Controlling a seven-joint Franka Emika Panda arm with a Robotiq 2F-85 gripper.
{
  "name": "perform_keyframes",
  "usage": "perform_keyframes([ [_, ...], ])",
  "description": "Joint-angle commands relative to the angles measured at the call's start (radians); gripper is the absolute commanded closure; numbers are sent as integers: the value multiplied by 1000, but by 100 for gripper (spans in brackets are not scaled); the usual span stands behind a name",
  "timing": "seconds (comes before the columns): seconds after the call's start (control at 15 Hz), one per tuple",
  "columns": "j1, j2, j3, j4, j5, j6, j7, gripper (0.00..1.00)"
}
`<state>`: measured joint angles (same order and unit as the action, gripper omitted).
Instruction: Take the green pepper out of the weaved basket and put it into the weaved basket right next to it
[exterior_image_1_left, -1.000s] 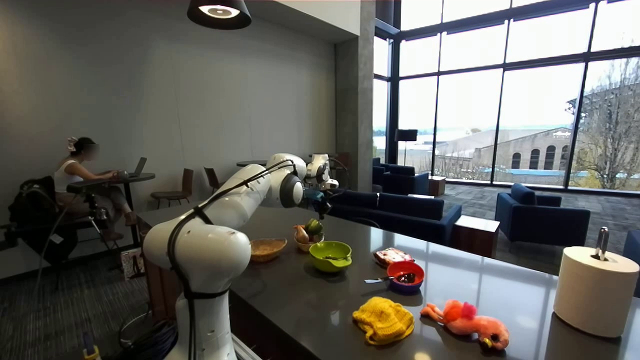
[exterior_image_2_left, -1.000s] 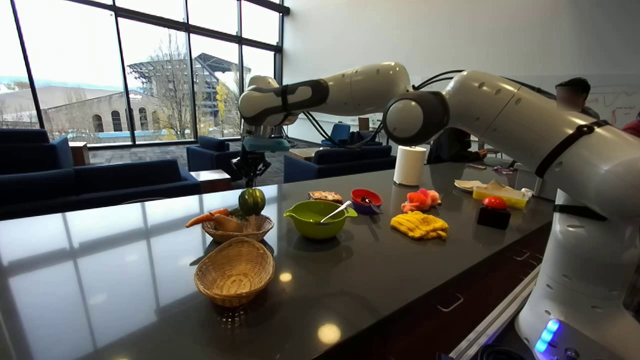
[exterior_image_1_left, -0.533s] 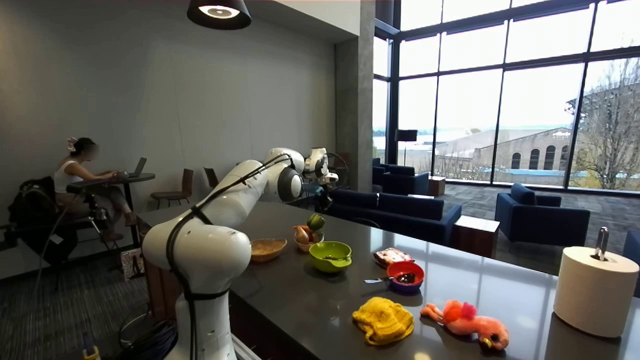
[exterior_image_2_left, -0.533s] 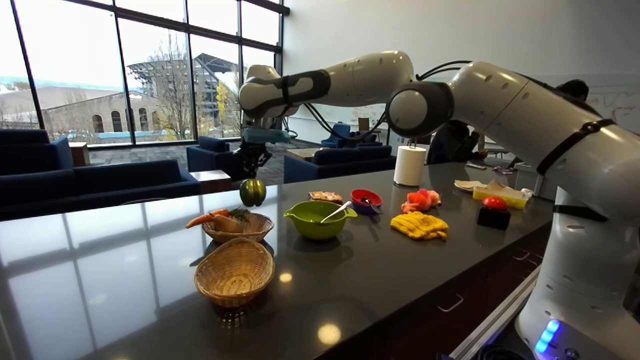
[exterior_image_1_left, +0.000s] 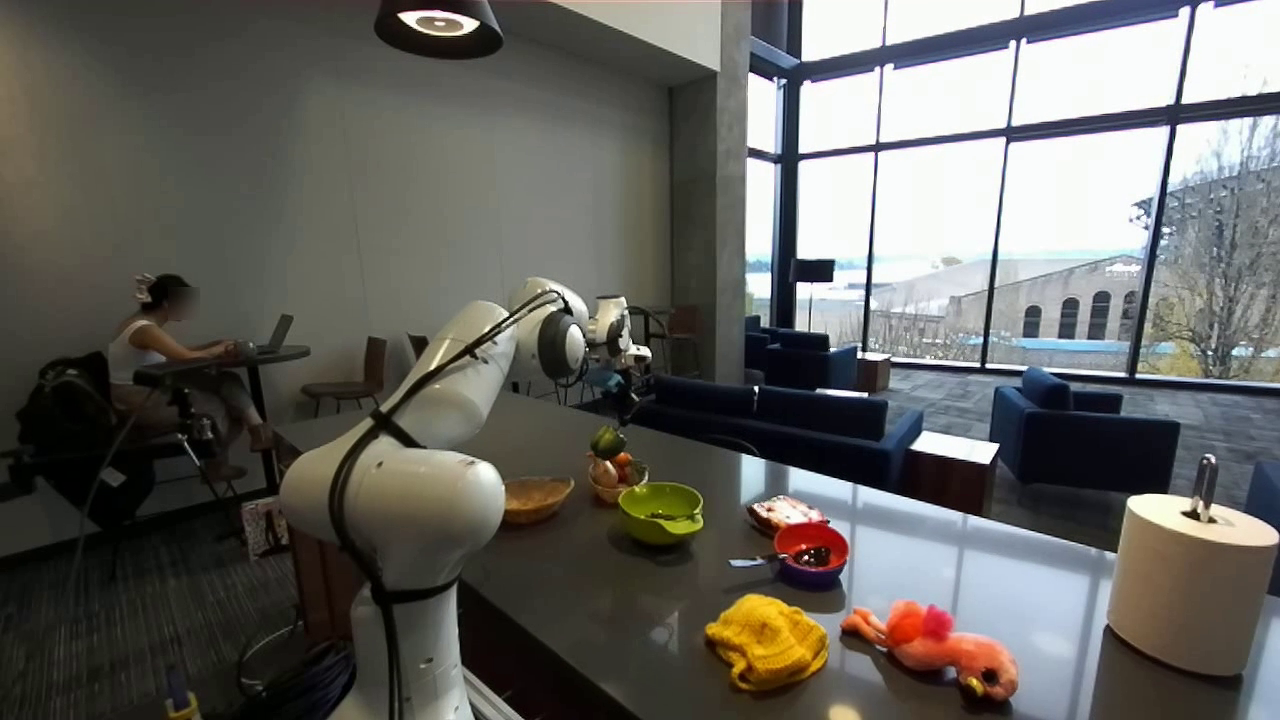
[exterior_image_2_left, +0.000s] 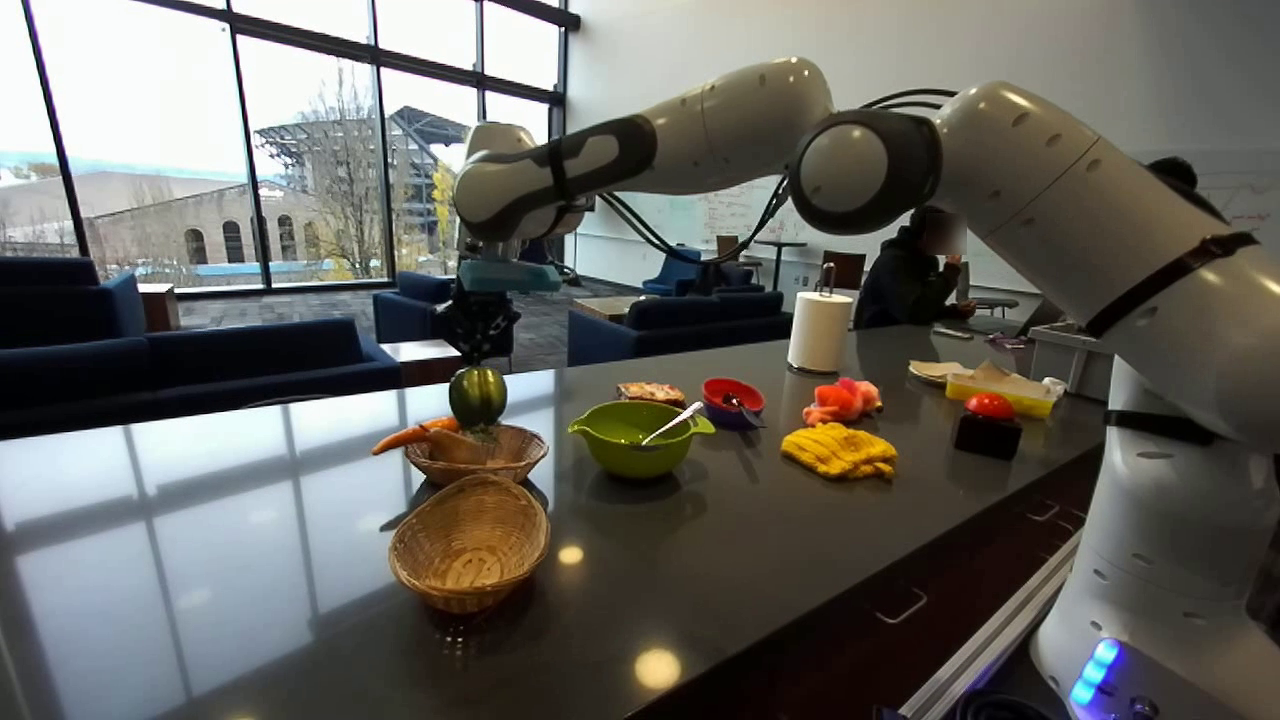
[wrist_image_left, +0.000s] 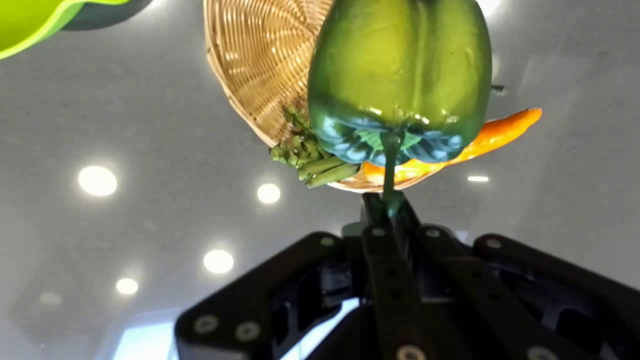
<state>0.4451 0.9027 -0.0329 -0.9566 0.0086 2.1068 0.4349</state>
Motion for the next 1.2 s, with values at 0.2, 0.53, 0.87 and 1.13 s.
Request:
perform_keyframes([
  [0.2,76,-232,-11,-366,-17,62,56,98],
  [0.53,101,-380,7,-586,1,103,59,98],
  [0.87,65,-483,87,-820,-48,276,32,98],
  [1.13,37,-540,138,-995,-47,419,-3,98],
])
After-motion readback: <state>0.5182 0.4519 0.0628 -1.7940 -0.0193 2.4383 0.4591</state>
